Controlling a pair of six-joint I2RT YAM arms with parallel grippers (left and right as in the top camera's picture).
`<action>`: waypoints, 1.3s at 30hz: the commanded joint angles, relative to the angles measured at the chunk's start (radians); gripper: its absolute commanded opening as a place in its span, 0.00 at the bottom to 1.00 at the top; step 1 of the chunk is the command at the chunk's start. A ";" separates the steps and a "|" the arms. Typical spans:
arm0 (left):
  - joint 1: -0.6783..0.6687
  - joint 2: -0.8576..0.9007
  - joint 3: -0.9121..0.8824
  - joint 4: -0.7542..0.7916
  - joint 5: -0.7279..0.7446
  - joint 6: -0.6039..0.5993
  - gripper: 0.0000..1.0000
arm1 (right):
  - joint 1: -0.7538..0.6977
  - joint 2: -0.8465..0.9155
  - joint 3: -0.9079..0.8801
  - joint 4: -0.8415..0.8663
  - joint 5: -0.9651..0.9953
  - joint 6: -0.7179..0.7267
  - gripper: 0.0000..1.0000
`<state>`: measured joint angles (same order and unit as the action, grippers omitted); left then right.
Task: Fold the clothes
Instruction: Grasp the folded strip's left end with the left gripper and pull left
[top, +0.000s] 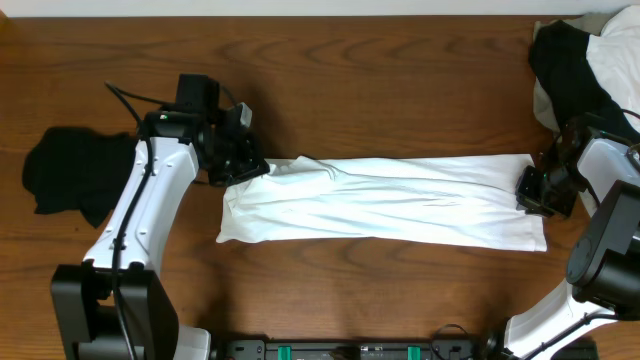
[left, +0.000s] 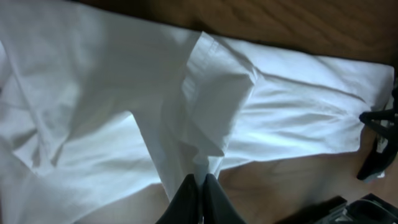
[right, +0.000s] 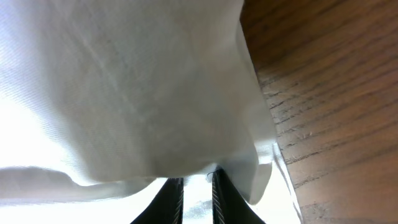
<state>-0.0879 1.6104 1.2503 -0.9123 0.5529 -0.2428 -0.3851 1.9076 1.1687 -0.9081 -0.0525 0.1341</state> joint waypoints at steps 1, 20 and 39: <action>-0.002 -0.049 -0.002 -0.023 0.028 0.002 0.06 | -0.013 0.026 -0.008 -0.001 -0.008 0.008 0.15; -0.002 -0.194 -0.003 -0.179 0.014 0.001 0.06 | -0.013 0.026 -0.008 -0.008 -0.009 0.008 0.15; -0.002 -0.192 -0.003 -0.133 -0.258 -0.027 0.06 | -0.013 0.026 -0.008 -0.008 -0.008 0.008 0.15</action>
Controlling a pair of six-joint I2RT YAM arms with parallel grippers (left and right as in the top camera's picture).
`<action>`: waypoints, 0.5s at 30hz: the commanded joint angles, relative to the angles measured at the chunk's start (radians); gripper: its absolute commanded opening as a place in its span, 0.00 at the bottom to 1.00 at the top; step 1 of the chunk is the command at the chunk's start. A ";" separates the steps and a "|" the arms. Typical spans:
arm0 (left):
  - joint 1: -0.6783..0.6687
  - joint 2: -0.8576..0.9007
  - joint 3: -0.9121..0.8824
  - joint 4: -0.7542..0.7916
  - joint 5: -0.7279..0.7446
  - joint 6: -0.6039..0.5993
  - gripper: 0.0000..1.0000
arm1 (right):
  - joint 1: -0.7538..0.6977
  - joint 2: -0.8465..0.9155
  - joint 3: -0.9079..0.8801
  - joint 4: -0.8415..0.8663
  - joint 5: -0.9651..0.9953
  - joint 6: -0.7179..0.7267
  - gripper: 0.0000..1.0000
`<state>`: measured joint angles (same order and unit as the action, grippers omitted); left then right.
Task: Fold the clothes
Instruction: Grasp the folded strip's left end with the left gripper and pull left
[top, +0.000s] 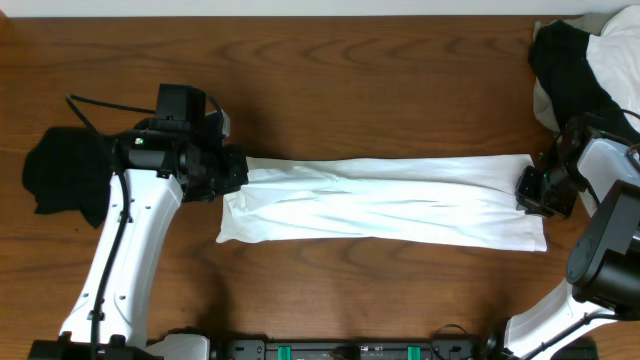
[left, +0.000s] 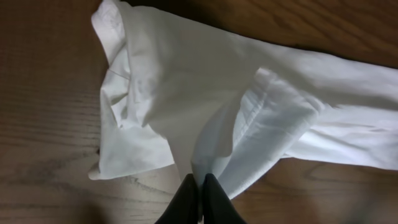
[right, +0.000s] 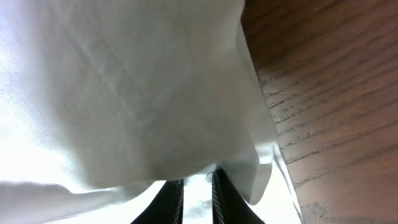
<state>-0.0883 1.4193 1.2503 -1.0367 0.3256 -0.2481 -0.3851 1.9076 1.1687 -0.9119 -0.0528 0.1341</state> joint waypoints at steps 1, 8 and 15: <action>-0.003 -0.001 -0.003 -0.020 -0.029 -0.030 0.06 | -0.013 0.026 -0.008 -0.005 -0.008 0.008 0.15; -0.026 -0.001 -0.003 -0.122 0.050 -0.046 0.06 | -0.013 0.026 -0.008 -0.004 -0.008 0.008 0.15; -0.064 -0.001 -0.003 -0.182 0.086 -0.047 0.06 | -0.013 0.026 -0.008 -0.005 -0.008 0.008 0.15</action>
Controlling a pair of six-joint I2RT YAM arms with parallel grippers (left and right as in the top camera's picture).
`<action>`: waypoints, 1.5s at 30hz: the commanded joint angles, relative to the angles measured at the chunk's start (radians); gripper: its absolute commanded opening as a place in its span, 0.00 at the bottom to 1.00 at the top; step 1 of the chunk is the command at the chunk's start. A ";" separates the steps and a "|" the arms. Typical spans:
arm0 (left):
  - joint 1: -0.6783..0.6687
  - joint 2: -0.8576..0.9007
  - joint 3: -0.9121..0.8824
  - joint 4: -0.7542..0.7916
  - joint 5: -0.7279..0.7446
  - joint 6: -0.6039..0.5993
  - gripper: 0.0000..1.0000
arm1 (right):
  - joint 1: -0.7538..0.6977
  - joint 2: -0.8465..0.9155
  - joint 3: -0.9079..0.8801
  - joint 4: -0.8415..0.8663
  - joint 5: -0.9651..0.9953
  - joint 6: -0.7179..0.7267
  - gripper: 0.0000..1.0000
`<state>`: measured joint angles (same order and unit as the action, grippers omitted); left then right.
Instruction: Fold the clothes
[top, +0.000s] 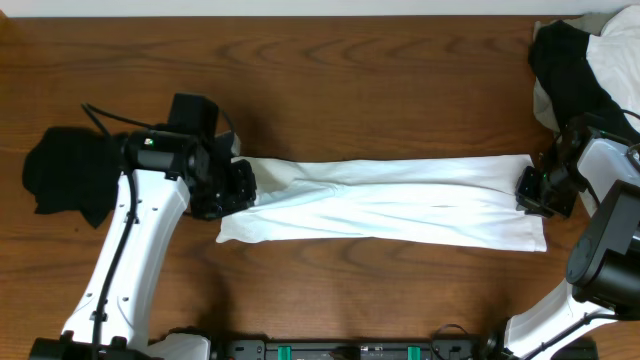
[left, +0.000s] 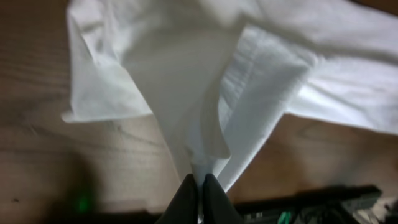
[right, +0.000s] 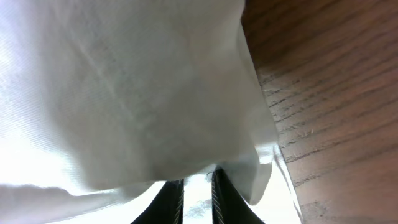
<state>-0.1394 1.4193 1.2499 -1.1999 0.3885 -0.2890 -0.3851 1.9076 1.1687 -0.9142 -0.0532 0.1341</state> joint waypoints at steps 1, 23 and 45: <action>-0.018 -0.001 -0.003 -0.031 0.023 -0.006 0.06 | -0.013 0.026 -0.008 -0.002 -0.008 0.008 0.15; -0.048 0.001 -0.034 0.172 -0.129 -0.032 0.07 | -0.010 0.026 -0.008 -0.002 -0.008 0.008 0.15; -0.048 0.214 -0.069 0.407 -0.346 -0.032 0.07 | -0.006 0.026 -0.008 -0.006 -0.008 0.008 0.14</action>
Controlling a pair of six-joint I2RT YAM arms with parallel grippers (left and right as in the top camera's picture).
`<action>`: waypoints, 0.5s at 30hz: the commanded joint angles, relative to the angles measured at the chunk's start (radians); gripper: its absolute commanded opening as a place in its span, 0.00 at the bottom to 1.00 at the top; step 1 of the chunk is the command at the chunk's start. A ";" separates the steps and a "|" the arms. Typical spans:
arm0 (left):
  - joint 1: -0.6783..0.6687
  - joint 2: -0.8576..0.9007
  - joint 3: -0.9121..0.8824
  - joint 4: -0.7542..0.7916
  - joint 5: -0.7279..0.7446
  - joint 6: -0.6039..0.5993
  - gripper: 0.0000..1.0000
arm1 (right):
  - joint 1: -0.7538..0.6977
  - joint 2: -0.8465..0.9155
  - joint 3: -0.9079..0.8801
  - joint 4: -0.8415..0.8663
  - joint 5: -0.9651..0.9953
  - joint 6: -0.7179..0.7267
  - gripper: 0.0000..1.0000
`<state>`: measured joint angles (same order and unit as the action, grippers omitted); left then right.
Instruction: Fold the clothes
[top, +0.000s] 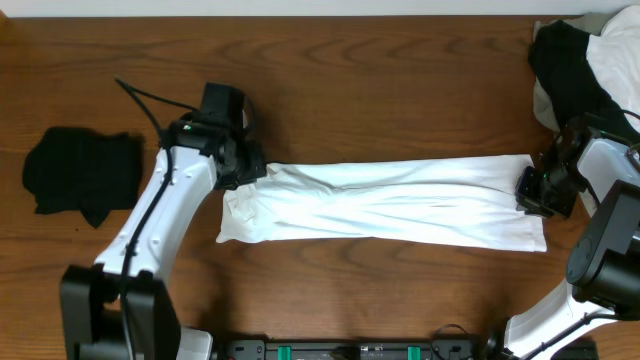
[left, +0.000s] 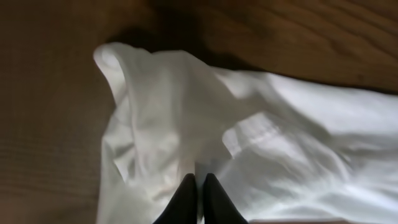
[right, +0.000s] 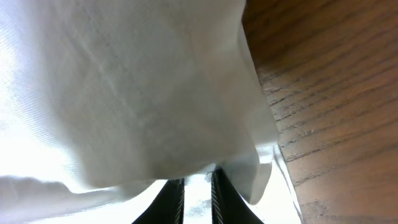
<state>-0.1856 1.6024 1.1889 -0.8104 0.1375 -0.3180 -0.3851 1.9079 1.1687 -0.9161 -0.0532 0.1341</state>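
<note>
A white garment (top: 380, 205) lies stretched in a long band across the table. My left gripper (top: 247, 166) is at its back left corner, and in the left wrist view the gripper (left: 199, 184) is shut on a fold of the white cloth (left: 186, 118), low over the table. My right gripper (top: 533, 190) is at the garment's right end. Seen from the right wrist, the gripper (right: 198, 180) is shut on the white fabric (right: 137, 93), which drapes over the fingers.
A black garment (top: 72, 176) lies in a heap at the left of the wooden table (top: 380, 90). A pile of black and white clothes (top: 585, 55) sits at the back right corner, just behind my right arm.
My left gripper has moved back and slightly right, from the garment's left edge to its back left corner. The held cloth now lies lower, near the table. The right gripper has not moved.
Both grippers held the white garment's ends throughout. The left one was at the back left corner, then further left with the cloth drawn taut, then nearer the front holding it lifted. Now it is back at the rear corner, and the garment's left end lies rumpled.
</note>
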 joint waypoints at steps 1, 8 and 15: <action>-0.002 0.041 -0.008 0.034 -0.119 -0.003 0.06 | -0.006 0.026 -0.008 -0.004 -0.008 0.008 0.14; -0.002 0.077 -0.008 0.164 -0.153 -0.002 0.08 | -0.006 0.026 -0.008 -0.004 -0.008 0.008 0.14; -0.002 0.105 -0.008 0.158 -0.153 -0.003 0.09 | -0.006 0.026 -0.008 -0.002 -0.008 0.008 0.14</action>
<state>-0.1856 1.6867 1.1870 -0.6373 0.0116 -0.3176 -0.3851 1.9079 1.1687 -0.9165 -0.0532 0.1341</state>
